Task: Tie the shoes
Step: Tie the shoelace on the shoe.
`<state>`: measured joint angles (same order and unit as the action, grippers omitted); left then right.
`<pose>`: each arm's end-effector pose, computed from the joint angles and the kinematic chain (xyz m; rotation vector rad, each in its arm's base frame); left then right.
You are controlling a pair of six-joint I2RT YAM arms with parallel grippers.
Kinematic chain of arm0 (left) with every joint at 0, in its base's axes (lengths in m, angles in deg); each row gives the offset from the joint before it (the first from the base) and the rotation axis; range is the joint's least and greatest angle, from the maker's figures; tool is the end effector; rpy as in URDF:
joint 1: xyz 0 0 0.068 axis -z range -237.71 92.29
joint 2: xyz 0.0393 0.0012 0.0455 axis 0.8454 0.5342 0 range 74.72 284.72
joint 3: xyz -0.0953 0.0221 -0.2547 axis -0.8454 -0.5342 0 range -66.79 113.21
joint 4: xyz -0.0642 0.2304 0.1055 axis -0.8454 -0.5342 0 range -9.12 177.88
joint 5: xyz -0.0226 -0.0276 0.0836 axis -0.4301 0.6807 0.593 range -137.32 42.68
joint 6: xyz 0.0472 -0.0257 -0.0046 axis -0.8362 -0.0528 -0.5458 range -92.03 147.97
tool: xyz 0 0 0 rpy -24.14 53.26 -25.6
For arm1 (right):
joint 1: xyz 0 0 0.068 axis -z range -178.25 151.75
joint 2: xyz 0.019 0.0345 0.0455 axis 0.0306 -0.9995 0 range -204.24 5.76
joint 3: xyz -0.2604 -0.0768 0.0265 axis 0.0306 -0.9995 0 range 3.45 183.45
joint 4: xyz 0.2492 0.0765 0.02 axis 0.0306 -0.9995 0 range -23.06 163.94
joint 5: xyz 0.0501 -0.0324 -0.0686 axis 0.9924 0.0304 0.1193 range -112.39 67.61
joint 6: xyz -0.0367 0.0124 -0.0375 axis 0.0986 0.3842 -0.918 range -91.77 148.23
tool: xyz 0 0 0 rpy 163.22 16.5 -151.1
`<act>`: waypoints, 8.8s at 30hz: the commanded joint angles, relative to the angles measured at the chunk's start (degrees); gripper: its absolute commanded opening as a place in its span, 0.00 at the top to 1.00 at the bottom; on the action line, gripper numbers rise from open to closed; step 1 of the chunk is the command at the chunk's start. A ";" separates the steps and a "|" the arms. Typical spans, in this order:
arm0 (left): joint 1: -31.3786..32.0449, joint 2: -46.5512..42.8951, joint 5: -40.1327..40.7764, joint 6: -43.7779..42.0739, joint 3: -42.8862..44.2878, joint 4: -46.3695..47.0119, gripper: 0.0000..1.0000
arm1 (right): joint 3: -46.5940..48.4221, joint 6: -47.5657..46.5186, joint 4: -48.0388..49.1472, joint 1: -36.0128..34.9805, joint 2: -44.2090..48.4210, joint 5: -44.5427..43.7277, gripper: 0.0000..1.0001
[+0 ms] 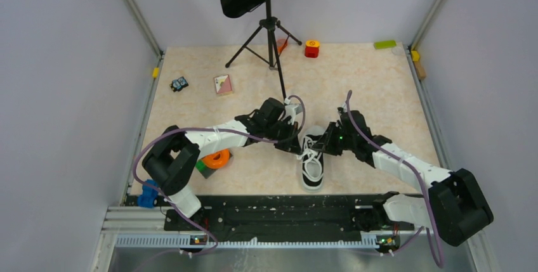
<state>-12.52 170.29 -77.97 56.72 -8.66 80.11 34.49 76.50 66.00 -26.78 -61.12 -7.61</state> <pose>0.2340 -0.2613 0.2007 0.6539 2.4989 -1.1980 0.1963 0.1171 0.1865 0.2927 2.4941 0.9196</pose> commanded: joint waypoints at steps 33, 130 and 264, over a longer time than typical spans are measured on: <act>-3.72 -4.69 4.48 -4.51 -1.09 -3.84 1.00 | -5.03 4.29 -4.12 -0.73 12.43 -9.88 1.00; -5.29 4.89 -11.42 -7.83 7.77 -6.47 1.00 | -14.06 31.39 8.21 -15.14 17.59 -24.18 0.93; -6.96 11.30 -13.65 -8.54 14.99 -3.92 1.00 | -10.47 32.40 -0.12 -15.50 27.68 -19.40 0.60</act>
<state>-19.32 182.03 -90.83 48.24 4.26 74.62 20.05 111.06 72.14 -41.99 -36.77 -25.40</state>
